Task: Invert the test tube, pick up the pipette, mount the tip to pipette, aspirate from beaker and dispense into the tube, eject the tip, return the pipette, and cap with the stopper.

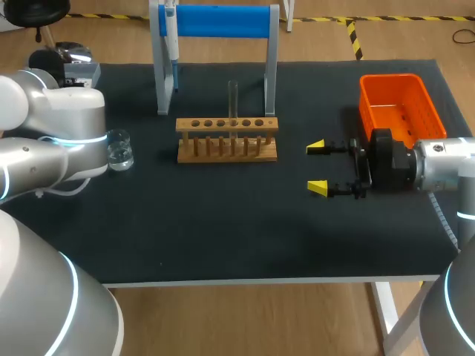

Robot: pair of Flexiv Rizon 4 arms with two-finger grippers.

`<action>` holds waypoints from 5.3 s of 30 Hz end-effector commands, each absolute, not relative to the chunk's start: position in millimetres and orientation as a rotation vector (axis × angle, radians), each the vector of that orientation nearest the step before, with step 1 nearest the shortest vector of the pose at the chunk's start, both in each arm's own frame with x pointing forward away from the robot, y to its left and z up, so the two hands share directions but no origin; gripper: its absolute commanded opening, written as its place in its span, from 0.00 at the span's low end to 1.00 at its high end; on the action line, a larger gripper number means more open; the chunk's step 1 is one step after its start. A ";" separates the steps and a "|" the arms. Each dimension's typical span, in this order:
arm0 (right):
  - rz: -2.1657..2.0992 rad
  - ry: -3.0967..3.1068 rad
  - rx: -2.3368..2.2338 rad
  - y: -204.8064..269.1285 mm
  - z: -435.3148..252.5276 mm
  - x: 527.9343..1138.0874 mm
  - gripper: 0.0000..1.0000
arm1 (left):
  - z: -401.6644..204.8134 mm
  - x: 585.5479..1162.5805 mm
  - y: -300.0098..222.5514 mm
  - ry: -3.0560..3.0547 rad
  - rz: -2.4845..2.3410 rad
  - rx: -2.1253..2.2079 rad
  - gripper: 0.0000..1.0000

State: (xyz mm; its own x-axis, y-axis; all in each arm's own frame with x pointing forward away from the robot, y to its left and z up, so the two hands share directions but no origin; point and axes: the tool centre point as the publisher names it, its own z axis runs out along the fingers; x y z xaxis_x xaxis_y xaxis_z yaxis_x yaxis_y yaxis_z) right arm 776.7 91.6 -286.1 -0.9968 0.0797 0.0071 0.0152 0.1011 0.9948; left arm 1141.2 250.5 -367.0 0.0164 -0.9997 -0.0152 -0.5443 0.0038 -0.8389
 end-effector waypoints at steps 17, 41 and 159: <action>2.070 2.292 0.102 91.9 -286.5 775.8 1.00 | -352.1 1136.9 249.4 1.592 -0.848 -1.593 0.00; 2.070 2.292 0.102 91.9 -286.5 775.8 1.00 | -318.4 1137.7 246.0 1.558 -0.843 -1.516 0.00; 2.070 2.292 0.102 91.9 -286.5 775.8 1.00 | -178.8 853.1 -85.3 2.768 -1.406 -0.225 0.00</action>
State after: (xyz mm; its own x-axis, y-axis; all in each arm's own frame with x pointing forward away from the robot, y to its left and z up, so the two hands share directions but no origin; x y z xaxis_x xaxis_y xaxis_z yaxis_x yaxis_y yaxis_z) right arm 776.7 91.7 -286.2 -0.9968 0.0801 0.0070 0.0151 0.1011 0.9948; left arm 846.8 -75.9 -180.2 -0.9884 -0.1482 0.0333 -0.1136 0.5754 -0.8100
